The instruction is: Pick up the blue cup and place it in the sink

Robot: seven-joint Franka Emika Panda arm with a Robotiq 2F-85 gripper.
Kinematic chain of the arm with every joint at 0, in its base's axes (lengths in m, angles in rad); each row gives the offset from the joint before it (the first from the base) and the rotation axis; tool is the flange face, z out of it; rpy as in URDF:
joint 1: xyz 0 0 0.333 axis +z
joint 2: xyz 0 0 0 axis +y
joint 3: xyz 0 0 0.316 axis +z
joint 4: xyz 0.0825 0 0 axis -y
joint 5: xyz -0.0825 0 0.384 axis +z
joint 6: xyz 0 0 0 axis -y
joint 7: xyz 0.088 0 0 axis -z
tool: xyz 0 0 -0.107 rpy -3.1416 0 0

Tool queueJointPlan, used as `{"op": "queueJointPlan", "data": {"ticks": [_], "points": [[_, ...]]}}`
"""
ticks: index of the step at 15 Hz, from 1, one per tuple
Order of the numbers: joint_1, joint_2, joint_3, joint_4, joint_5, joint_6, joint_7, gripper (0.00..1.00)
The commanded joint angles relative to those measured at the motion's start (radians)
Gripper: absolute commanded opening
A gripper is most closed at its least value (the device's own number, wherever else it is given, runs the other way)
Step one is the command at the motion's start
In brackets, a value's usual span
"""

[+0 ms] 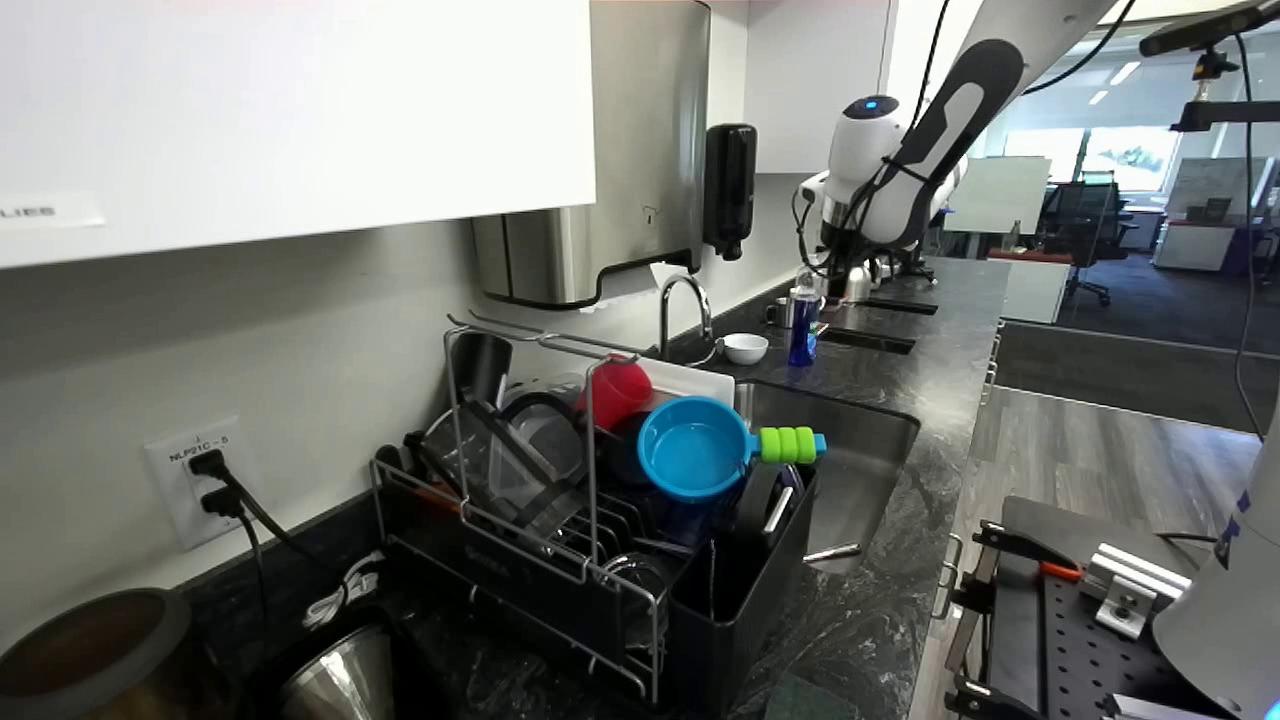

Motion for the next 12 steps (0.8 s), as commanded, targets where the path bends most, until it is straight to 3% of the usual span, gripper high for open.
{"op": "queueJointPlan", "data": {"ticks": [1, 6, 7, 12], "points": [[0.128, -0.078, -0.125, -0.066, -0.164, -0.061, 0.193, 1.00], [0.200, -0.260, -0.186, -0.188, -0.376, -0.169, 0.320, 1.00], [0.065, -0.316, -0.046, -0.203, -0.433, -0.209, 0.352, 1.00], [-0.117, -0.503, 0.173, -0.331, -0.428, -0.305, 0.357, 1.00]]}}
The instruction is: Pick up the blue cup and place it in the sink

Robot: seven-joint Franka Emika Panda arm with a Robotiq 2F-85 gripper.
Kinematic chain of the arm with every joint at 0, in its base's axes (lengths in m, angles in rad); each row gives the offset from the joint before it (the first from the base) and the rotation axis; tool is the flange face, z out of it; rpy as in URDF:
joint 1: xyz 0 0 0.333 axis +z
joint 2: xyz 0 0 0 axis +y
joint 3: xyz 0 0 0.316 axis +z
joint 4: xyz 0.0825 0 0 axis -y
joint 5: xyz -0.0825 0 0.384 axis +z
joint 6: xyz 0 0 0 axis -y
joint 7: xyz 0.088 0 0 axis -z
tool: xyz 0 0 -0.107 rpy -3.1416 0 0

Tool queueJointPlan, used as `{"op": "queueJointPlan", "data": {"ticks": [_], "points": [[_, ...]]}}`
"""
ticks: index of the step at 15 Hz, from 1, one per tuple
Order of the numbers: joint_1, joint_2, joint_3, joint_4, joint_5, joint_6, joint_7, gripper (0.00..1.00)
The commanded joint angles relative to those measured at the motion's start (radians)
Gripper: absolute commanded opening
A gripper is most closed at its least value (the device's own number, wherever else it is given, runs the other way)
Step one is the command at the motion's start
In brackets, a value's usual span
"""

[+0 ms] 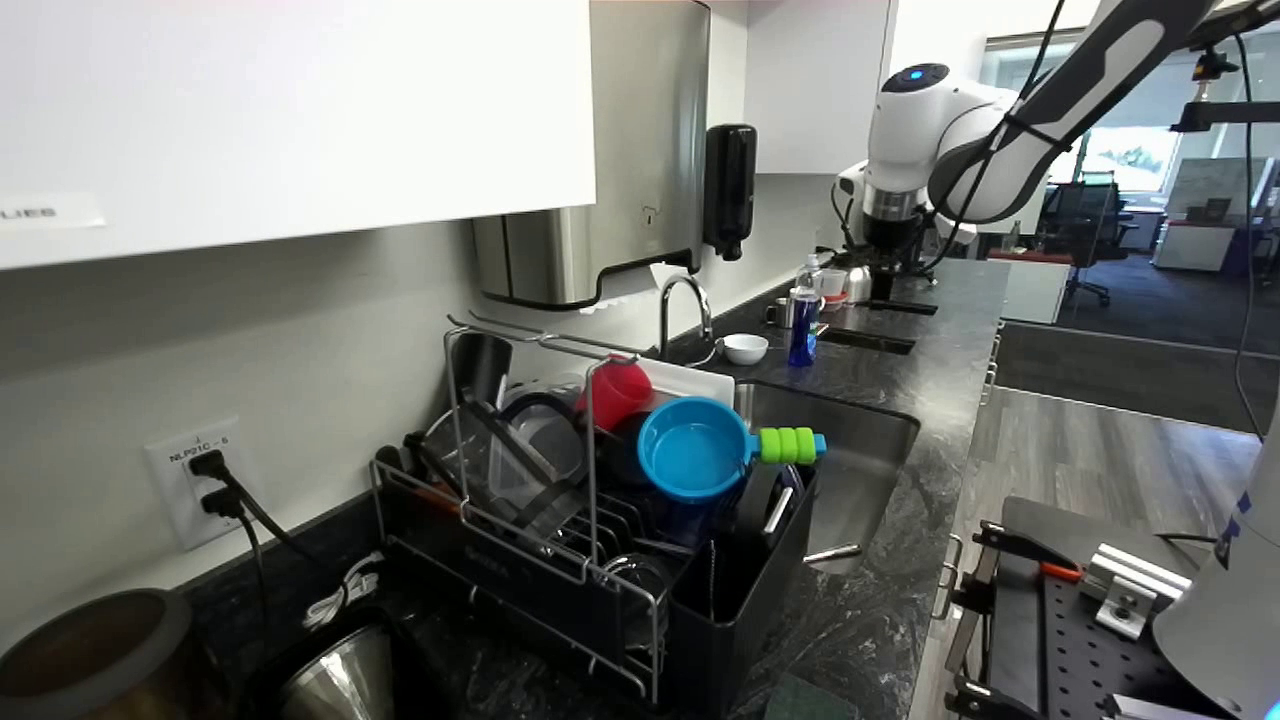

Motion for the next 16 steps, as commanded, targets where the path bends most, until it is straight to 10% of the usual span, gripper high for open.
{"op": "queueJointPlan", "data": {"ticks": [1, 16], "points": [[-0.149, -0.142, 0.166, -0.101, 0.006, -0.050, 0.002, 1.00], [-0.375, -0.352, 0.537, -0.300, -0.040, -0.144, 0.310, 1.00]]}}
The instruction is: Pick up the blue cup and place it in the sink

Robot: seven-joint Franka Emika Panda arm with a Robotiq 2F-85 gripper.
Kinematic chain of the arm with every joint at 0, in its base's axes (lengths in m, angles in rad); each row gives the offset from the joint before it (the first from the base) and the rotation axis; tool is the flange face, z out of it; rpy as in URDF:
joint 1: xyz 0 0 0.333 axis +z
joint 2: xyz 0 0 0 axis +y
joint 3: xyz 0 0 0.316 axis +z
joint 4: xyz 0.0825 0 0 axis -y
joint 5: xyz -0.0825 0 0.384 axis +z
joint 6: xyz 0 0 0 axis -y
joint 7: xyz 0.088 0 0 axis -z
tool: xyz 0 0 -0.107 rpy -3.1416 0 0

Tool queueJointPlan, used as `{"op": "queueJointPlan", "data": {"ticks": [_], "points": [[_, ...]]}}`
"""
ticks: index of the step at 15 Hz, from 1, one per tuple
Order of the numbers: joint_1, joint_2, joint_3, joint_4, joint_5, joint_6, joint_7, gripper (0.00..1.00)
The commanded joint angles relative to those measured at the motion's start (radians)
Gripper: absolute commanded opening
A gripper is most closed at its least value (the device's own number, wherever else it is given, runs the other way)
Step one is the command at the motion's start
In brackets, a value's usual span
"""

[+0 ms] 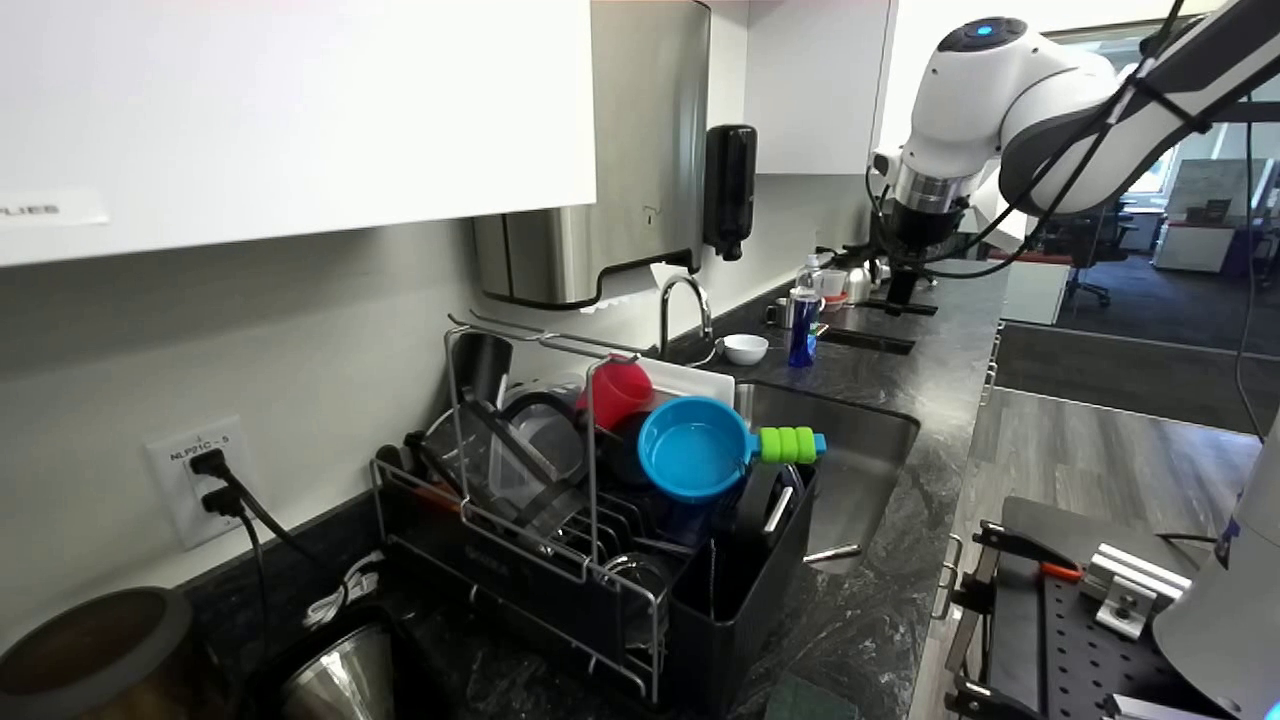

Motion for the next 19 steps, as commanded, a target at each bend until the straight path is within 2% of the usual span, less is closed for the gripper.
{"op": "queueJointPlan", "data": {"ticks": [1, 4, 9, 11, 12, 13, 15, 19], "points": [[-0.042, -0.014, 0.094, -0.003, -0.072, -0.117, 0.072, 1.00], [-0.007, 0.004, 0.116, 0.018, -0.064, -0.269, 0.042, 1.00], [0.066, 0.036, 0.098, 0.073, 0.100, -0.460, -0.095, 1.00], [0.083, 0.044, 0.086, 0.094, 0.157, -0.482, -0.165, 1.00], [0.096, 0.044, 0.063, 0.101, 0.196, -0.469, -0.242, 1.00], [0.075, 0.015, 0.090, 0.070, 0.145, -0.449, -0.152, 1.00], [0.081, 0.020, 0.077, 0.082, 0.173, -0.448, -0.207, 1.00], [0.084, 0.027, 0.073, 0.082, 0.176, -0.448, -0.216, 1.00]]}}
